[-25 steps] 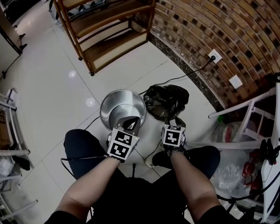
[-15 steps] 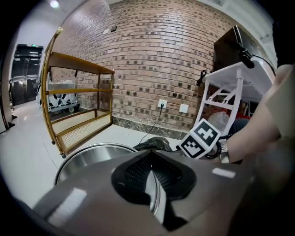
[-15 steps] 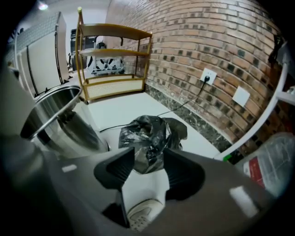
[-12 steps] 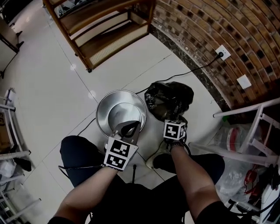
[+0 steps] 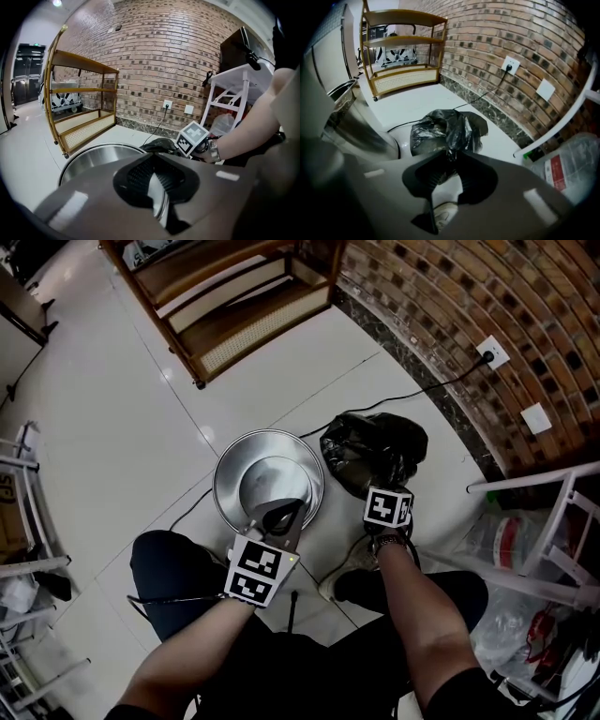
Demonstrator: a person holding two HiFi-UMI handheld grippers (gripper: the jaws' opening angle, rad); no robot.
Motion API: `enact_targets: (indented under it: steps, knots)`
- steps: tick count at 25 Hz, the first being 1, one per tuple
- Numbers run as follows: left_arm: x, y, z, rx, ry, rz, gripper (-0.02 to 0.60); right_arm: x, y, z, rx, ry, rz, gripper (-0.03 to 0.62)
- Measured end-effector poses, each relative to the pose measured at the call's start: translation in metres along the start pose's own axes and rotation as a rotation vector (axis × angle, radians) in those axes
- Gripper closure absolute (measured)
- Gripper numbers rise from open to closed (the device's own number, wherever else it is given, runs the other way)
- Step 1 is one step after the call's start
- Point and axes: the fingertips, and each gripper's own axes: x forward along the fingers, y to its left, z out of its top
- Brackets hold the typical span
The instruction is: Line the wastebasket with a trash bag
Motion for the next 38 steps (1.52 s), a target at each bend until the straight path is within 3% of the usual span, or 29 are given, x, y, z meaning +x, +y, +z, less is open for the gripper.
enact_targets:
  steps: [5, 31, 38]
  knots:
    - [-0.003, 0.000, 0.001, 0.009, -0.009, 0.006, 0.578, -0.015, -0.009, 0.004, -0.004, -0.003, -0.017, 0.574]
    - [-0.012, -0.010, 0.014, 0.128, -0.057, 0.025, 0.578, -0.155, -0.061, 0.076, -0.086, -0.310, -0.104, 0.583]
    - [-0.024, -0.016, 0.038, 0.181, -0.084, 0.012, 0.578, -0.213, -0.066, 0.110, -0.102, -0.410, -0.091, 0.583]
